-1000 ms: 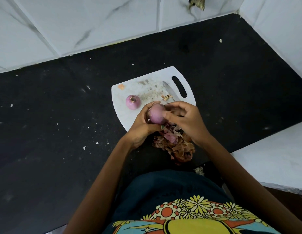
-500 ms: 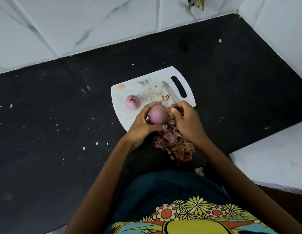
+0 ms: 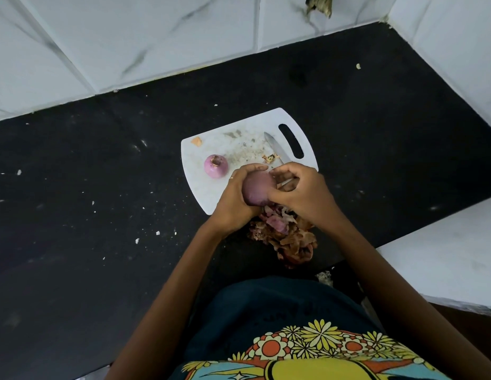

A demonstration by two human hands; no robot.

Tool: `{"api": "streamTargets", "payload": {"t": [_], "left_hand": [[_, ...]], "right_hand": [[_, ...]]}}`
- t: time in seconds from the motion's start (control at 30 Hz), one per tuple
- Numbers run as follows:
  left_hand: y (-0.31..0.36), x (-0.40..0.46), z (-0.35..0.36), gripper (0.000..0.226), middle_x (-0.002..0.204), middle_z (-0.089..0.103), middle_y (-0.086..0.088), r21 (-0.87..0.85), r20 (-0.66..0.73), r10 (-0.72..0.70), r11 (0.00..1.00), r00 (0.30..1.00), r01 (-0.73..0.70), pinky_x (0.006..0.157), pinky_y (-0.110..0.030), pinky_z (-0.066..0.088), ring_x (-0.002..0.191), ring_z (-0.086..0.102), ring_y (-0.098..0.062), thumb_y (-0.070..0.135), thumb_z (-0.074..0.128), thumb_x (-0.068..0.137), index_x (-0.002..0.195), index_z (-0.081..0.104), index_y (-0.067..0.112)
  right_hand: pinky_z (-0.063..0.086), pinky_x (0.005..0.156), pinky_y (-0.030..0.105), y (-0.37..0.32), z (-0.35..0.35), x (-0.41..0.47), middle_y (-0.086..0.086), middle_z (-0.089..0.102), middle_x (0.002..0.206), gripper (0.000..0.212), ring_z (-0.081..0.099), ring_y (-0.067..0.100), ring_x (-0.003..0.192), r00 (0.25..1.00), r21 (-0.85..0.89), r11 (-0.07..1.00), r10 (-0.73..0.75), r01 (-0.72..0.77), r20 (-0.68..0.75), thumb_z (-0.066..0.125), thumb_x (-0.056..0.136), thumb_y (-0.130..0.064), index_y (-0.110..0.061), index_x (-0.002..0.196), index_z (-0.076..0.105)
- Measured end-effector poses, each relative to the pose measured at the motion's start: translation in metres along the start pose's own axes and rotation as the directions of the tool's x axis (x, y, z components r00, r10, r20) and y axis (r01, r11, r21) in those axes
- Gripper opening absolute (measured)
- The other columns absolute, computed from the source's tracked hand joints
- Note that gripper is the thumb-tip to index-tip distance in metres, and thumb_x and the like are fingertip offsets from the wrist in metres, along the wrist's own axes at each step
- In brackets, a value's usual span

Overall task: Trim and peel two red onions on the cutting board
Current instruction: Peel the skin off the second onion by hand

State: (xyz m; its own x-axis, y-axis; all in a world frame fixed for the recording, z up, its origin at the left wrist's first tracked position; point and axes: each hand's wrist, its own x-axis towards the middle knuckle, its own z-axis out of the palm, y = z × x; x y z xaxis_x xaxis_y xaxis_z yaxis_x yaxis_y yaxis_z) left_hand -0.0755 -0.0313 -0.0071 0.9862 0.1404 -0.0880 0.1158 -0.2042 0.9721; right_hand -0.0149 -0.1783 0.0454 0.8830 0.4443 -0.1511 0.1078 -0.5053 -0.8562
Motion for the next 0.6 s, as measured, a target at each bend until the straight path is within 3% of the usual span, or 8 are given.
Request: {"api": "streamTargets", "payload": {"t": [0.2,0.6], "left_hand": [[-0.0011,-0.0003,0.0002,0.076,0.130,0.051,-0.007,-0.022,0.015,-0.020,1.000,1.000,0.020,0.094,-0.020,0.048,0.120,0.053,-0.016,-0.017,0.073,0.062,0.128,0.049,0.010],[-0.0019,-0.0006,0.0012,0.081,0.131,0.050,-0.012,-0.085,0.060,-0.063,0.994,0.996,0.068,0.091,-0.022,0.050,0.118,0.055,-0.017,-0.012,0.077,0.060,0.130,0.047,0.013]], "right_hand": [[0.047,0.060,0.007,0.0002,-0.0026,0.0005,-0.006,0.069,0.084,0.034,0.060,-0.008,0.066,1.000,-0.036,0.999,-0.013,0.013,-0.005,0.078,0.069,-0.016,-0.010,0.101,0.071],[0.047,0.060,0.006,0.0066,-0.0053,0.0053,-0.002,0.072,0.086,0.031,0.064,-0.002,0.068,1.000,-0.066,0.998,0.018,-0.016,0.026,0.076,0.067,-0.017,-0.011,0.098,0.073]]}}
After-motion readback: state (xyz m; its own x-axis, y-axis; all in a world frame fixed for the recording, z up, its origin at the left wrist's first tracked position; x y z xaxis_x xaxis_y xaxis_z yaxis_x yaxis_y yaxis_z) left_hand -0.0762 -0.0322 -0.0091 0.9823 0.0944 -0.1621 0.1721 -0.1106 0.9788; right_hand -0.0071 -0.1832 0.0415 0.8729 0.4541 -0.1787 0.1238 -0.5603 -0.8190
